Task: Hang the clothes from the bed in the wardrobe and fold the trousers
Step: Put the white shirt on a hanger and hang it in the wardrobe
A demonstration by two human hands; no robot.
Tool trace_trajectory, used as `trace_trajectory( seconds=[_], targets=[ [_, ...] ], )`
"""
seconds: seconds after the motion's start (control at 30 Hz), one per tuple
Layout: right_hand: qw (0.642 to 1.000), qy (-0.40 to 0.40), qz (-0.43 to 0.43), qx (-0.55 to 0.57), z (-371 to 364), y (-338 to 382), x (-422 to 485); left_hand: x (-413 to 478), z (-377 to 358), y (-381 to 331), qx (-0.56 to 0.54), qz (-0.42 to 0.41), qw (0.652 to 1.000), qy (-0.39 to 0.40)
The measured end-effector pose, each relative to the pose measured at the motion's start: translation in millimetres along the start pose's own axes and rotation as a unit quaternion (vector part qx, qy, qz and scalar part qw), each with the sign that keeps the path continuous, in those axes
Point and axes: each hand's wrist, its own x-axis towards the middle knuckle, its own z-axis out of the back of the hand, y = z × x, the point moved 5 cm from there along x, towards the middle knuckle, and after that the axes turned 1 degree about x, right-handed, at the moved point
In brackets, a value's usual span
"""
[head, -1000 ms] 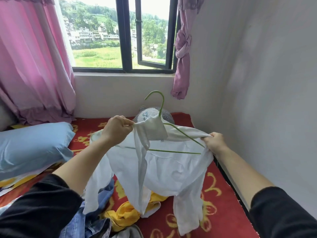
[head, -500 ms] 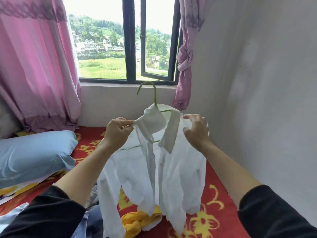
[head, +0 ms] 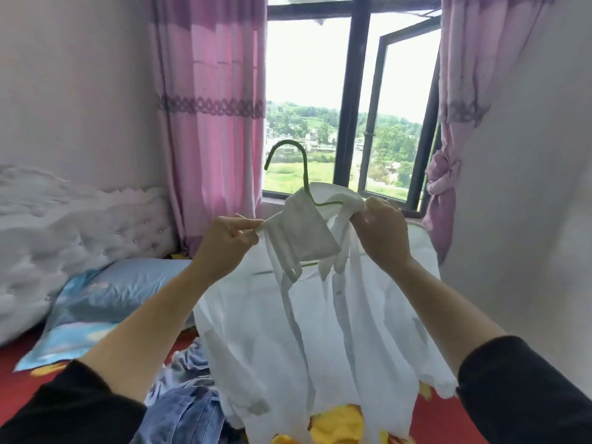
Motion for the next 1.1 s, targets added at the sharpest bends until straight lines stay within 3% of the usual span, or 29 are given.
trace_trajectory(
  seconds=[0.1, 0.37, 0.57, 0.7, 0.93, 1.1],
  targets=[
    [0.997, -0.025, 0.0, 0.067, -10, 40, -19, -42, 34, -1, 0.038, 0.032, 0.997, -0.052],
    [0.975, 0.072, 0.043, 0.204, -44, 173, -49, -167, 180, -9, 0.147, 0.114, 0.963, -0.194],
    [0.928, 0.099, 0.046, 0.358, -43, 314, -46, -260, 326, -49, 0.258, 0.12, 0.911, -0.299],
    [0.901, 0.116, 0.029, 0.416, -55, 406, -76, -343, 413, -66, 0.266, 0.143, 0.877, -0.373],
    [0.862, 0.185, 0.054, 0.468, -86, 571, -158, -487, 540, -80, 0.369, 0.224, 0.816, -0.384],
    [0.836, 0.227, 0.074, 0.494, -95, 683, -222, -572, 623, -90, 0.446, 0.275, 0.736, -0.428]
  ],
)
